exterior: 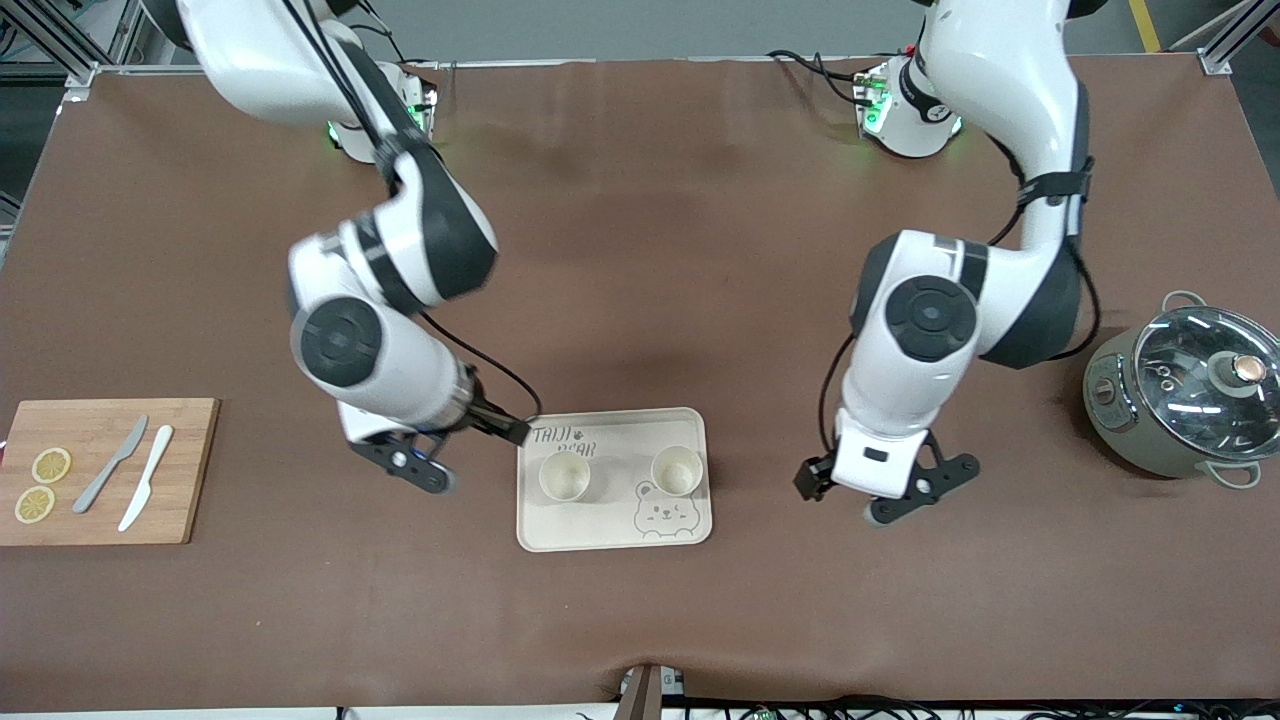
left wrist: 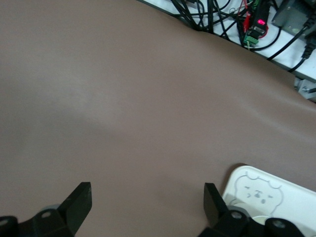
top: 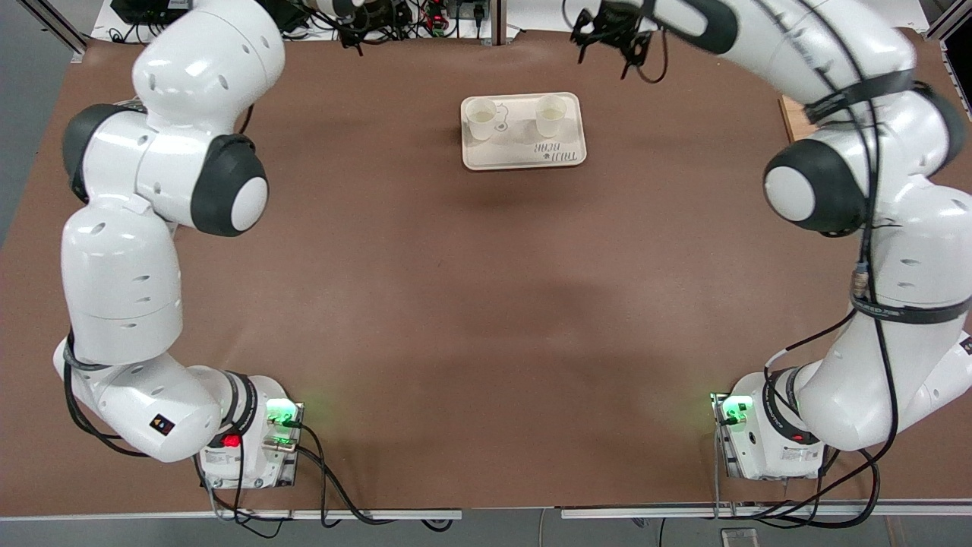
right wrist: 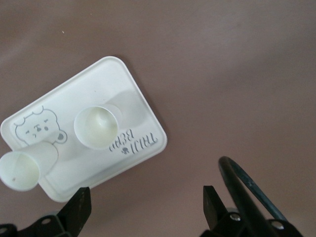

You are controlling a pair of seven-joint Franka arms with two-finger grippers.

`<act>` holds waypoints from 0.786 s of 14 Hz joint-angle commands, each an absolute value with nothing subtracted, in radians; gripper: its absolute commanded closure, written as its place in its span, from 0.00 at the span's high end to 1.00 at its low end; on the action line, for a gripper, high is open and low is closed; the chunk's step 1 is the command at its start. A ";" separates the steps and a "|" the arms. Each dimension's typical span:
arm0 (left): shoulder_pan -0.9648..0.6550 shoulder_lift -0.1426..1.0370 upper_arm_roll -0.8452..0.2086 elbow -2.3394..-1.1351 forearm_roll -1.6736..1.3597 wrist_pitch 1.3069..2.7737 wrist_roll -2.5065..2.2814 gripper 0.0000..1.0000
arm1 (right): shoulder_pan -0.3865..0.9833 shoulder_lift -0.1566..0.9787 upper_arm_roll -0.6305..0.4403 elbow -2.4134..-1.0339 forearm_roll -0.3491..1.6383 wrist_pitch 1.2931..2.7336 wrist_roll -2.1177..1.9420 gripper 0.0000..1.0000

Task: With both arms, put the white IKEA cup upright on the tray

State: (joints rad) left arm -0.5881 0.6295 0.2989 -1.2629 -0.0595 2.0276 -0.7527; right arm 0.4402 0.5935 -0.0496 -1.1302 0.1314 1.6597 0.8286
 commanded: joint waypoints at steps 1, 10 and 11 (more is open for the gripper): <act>-0.539 0.528 0.285 -1.354 -0.078 1.982 -0.614 1.00 | 0.384 0.454 -0.037 -1.180 0.141 1.535 0.734 1.00; -0.402 0.332 0.285 -1.558 -0.078 1.967 -0.252 1.00 | 0.189 0.065 -0.041 -1.527 0.049 1.460 0.303 1.00; -0.388 0.306 0.285 -1.583 -0.078 1.965 -0.211 1.00 | 0.175 0.036 -0.041 -1.563 0.031 1.480 0.272 1.00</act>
